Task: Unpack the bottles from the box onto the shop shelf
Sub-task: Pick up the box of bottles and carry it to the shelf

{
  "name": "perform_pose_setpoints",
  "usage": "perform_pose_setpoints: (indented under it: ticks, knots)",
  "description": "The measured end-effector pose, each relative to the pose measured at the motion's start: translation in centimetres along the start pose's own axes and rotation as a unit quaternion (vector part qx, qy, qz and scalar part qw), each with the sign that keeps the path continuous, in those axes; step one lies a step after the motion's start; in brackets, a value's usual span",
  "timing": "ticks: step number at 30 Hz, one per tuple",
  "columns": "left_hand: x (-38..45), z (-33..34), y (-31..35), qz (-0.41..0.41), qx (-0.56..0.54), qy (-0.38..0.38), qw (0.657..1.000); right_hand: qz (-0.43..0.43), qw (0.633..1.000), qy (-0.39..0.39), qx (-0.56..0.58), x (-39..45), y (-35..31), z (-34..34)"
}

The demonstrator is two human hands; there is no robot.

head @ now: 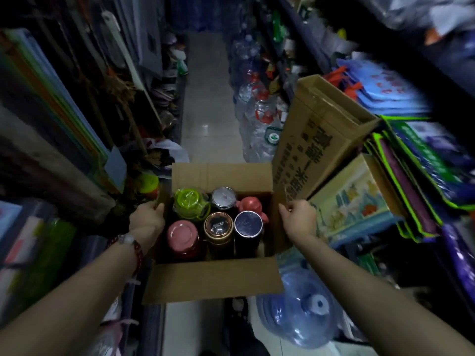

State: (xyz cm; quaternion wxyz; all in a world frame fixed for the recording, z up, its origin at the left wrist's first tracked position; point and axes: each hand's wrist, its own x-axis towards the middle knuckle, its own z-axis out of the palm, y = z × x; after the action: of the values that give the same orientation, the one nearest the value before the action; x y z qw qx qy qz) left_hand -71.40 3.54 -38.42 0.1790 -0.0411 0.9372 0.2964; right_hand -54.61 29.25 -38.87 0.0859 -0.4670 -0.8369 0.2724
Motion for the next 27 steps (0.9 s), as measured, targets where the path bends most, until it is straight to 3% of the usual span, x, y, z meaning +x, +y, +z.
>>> perform_pose_setpoints:
  ticks: [9,19,27]
  knots:
    - [-12.1,2.1,1.2,0.043,0.011,-0.047,0.998,0.084,0.996,0.036,0.000,-9.7,8.6,-8.4]
    - [-24.7,8.2,0.3,0.076,0.017,-0.087,0.993,0.096,0.994,0.051,0.005,-18.5,18.9,-15.7]
    - [-31.6,11.2,-1.5,0.159,0.057,-0.150,0.974,0.179,0.981,0.078,0.021,-27.9,25.7,-18.2]
